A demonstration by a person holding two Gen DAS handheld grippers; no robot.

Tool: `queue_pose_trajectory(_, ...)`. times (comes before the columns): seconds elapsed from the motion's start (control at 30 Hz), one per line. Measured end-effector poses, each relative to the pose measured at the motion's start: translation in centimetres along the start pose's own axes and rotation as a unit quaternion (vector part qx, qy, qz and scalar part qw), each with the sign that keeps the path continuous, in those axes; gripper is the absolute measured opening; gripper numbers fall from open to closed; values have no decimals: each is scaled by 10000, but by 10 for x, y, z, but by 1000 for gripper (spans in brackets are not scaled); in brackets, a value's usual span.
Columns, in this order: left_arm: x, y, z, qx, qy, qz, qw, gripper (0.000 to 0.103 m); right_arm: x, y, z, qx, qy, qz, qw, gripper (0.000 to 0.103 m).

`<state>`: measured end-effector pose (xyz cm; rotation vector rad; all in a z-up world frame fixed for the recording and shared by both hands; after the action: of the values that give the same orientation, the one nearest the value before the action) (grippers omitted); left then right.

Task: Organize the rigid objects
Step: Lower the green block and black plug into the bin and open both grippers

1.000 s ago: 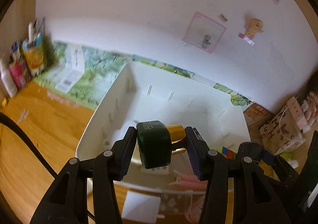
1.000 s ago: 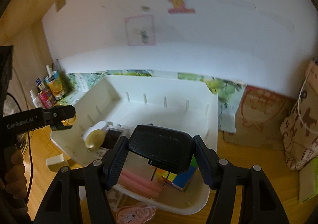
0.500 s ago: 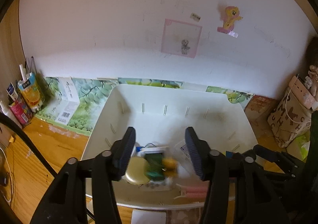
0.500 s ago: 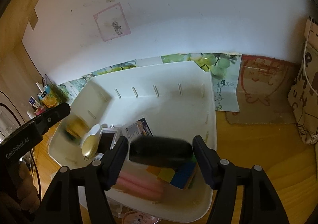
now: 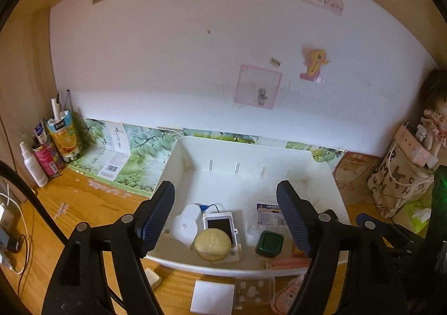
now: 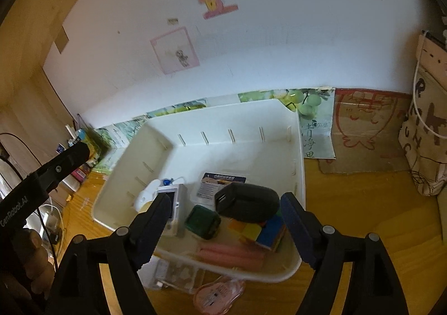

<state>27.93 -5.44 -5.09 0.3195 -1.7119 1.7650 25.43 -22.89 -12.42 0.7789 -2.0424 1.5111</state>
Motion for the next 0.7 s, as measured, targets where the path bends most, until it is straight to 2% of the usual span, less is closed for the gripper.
queue_pose_trajectory(0.2, 36, 10, -3, -70, 1, 188, 9998, 81, 23, 8, -7, -36, -59, 126, 9999, 82)
queue_pose_trajectory(0.47, 76, 31, -19, -22, -103, 295, 9995, 82, 41, 35, -18, -222, -159, 30, 9996, 82)
queue_pose_trajectory(0.7, 91, 52, -29, -46, -196, 113, 9997, 82, 48, 57, -16, -685, -184, -127, 9974, 82)
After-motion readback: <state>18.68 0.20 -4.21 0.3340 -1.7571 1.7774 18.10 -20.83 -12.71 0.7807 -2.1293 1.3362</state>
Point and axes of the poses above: each gripper's, at about its wrist camera, not at the fingertips, and x roughly against the way its jaws point, z to its right, y to its underside, the point moved 5 cm from there along -x, roughly the way its jaws point, and after that the axes turned 2 degrees about y, right-handed, at the moved point
